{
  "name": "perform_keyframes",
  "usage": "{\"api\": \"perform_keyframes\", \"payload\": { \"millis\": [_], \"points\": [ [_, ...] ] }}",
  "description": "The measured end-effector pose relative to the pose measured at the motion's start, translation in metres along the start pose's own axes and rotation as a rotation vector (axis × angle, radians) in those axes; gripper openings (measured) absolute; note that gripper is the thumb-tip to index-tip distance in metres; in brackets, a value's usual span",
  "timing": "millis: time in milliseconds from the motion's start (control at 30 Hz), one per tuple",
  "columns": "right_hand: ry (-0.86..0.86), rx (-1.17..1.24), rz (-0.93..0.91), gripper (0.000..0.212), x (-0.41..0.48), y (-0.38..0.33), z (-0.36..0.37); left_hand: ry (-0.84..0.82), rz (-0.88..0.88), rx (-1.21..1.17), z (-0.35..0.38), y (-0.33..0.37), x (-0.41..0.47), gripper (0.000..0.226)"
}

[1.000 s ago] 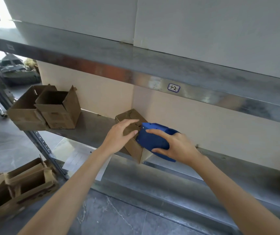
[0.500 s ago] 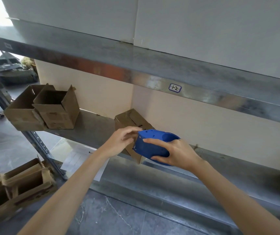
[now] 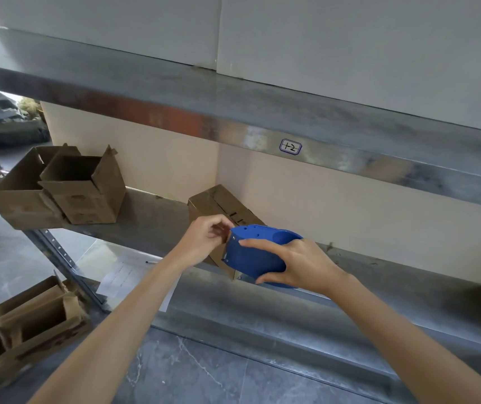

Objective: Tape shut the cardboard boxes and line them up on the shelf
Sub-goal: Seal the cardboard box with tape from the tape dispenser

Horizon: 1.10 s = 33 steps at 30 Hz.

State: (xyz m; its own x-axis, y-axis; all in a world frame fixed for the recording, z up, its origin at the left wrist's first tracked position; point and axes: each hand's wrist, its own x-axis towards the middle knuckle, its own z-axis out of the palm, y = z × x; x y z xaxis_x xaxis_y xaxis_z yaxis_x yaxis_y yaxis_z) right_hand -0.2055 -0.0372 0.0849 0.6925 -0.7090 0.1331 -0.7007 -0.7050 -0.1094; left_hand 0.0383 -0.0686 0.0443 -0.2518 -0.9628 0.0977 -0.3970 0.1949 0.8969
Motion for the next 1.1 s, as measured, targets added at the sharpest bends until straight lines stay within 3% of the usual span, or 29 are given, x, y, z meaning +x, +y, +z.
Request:
{"api": "perform_keyframes", "payload": {
  "millis": [200,333,467,767,1100],
  "points": [
    [0.001,-0.005,0.045,0.067,0.001,0.004,-0.005,0.025,-0.003,0.039,0.004,0.005,0.002,0.041],
    [-0.083,-0.067,0.108,0.067,-0.010,0.020,-0.016,0.105,-0.016,0.076,-0.014,0.000,-0.002,0.024],
    [-0.096,-0.090,0.157,0.066,-0.031,0.035,-0.021,0.119,-0.069,0.057,-0.034,-0.015,-0.011,0.021],
    [-0.157,-0.128,0.235,0.066,-0.058,0.055,-0.018,0.068,-0.083,-0.038,0.013,-0.015,-0.025,0.015],
    [-0.172,-0.150,0.235,0.065,-0.059,0.055,-0.012,0.194,-0.083,0.068,0.034,-0.020,-0.020,0.021]
  ]
}}
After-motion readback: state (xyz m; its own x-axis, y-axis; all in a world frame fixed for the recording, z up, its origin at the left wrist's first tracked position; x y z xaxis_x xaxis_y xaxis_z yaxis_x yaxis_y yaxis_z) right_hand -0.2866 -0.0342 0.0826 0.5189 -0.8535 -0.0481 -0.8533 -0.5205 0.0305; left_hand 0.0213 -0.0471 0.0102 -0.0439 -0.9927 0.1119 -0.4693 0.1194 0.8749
